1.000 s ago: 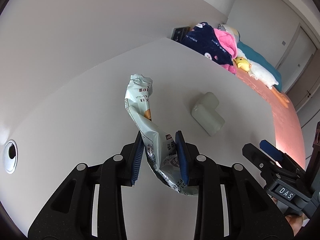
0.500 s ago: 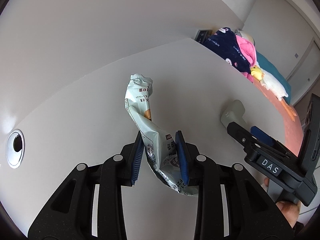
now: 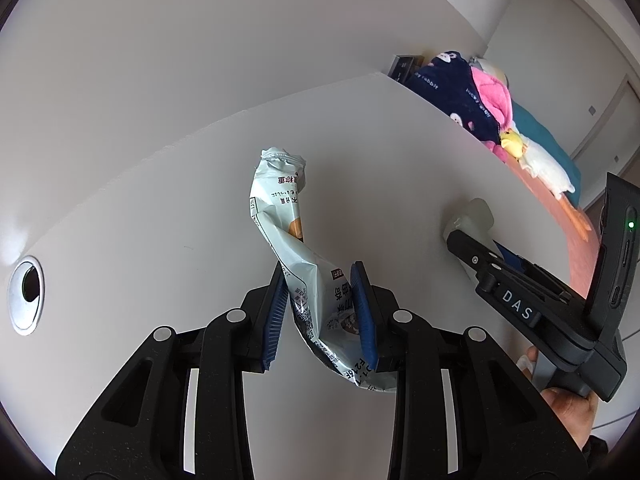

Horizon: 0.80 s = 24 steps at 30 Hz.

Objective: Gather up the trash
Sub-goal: 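Grasp the grey-green foam corner guard with the right gripper while the left gripper holds the wrapper, then carry the wrapper and corner guard from the desk over the trash bag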

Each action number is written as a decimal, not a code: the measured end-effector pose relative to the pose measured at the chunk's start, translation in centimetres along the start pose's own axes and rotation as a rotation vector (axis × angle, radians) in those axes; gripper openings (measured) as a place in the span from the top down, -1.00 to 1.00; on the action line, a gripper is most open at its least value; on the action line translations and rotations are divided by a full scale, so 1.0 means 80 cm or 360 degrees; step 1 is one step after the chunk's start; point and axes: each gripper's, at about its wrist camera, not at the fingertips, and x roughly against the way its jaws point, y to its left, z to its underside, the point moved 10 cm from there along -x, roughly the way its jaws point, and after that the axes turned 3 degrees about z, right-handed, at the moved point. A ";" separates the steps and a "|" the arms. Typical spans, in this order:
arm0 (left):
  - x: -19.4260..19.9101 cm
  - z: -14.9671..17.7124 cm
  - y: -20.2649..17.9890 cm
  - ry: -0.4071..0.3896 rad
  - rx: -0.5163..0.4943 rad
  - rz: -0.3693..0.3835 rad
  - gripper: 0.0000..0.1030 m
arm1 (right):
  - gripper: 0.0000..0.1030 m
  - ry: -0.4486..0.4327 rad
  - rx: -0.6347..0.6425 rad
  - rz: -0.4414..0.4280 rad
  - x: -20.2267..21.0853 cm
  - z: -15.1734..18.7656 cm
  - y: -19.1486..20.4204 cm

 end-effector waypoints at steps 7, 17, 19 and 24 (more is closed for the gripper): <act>0.001 0.006 -0.013 0.0008 -0.0049 0.0002 0.39 | 0.15 -0.0010 -0.0017 -0.0026 0.026 0.005 -0.011; 0.013 0.045 -0.062 0.0048 -0.0145 0.0050 0.39 | 0.15 0.0003 -0.0046 -0.0023 0.069 0.038 -0.039; 0.020 0.050 -0.073 0.0044 -0.0169 0.0058 0.39 | 0.15 -0.0002 -0.0055 -0.0020 0.079 0.043 -0.044; 0.036 0.060 -0.092 0.0027 -0.0200 0.0080 0.39 | 0.15 -0.0029 -0.0057 -0.0008 0.105 0.053 -0.055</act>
